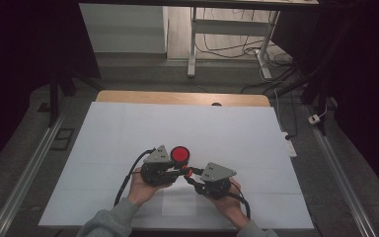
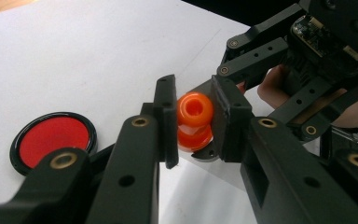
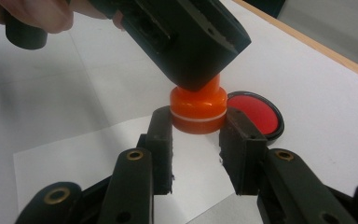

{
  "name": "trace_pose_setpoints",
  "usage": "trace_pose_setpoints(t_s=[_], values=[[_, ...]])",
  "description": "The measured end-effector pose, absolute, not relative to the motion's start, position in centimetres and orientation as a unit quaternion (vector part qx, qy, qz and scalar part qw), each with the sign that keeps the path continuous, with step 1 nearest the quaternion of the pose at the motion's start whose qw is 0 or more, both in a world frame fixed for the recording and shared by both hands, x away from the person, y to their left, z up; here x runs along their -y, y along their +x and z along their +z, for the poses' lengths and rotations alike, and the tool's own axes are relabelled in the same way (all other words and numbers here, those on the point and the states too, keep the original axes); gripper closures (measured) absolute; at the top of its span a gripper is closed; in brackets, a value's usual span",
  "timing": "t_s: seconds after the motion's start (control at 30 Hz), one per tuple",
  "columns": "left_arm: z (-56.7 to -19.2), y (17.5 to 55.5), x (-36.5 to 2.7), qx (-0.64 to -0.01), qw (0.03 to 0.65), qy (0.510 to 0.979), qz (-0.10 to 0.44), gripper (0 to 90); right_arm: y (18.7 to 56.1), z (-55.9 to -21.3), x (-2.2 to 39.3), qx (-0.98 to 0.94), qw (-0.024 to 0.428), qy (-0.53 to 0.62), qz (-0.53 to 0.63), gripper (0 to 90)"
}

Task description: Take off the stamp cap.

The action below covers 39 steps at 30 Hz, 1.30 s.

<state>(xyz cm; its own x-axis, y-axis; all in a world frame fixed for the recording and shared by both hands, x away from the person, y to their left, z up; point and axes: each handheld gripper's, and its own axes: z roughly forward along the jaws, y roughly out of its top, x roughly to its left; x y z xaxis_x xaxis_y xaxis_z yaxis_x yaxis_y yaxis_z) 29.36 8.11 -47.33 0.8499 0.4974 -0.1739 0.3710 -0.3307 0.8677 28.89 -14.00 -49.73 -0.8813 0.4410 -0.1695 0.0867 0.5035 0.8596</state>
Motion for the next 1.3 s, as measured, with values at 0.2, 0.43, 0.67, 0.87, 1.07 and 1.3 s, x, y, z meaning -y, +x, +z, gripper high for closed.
trace_pose_setpoints(t_s=[0.2,0.43,0.67,0.87,1.07,1.3], values=[[-47.34,29.32,-8.10,-0.266,0.514,0.813,0.061,73.2,28.90,-49.67,14.04,-0.850,0.187,0.149,0.469,65.0],[-47.25,29.32,-8.18,-0.267,0.517,0.811,0.060,73.2,28.93,-49.60,14.12,-0.848,0.186,0.151,0.473,65.1],[-47.24,29.31,-8.19,-0.267,0.519,0.810,0.058,73.2,28.91,-49.53,14.20,-0.847,0.184,0.148,0.475,65.1],[-47.20,29.28,-8.23,-0.268,0.520,0.809,0.058,73.2,28.89,-49.50,14.21,-0.847,0.185,0.147,0.475,65.1],[-47.19,29.30,-8.26,-0.269,0.521,0.808,0.056,73.2,28.87,-49.49,14.22,-0.847,0.186,0.147,0.476,65.1],[-47.19,29.31,-8.27,-0.268,0.520,0.809,0.055,73.2,28.91,-49.50,14.26,-0.848,0.188,0.142,0.475,65.2]])
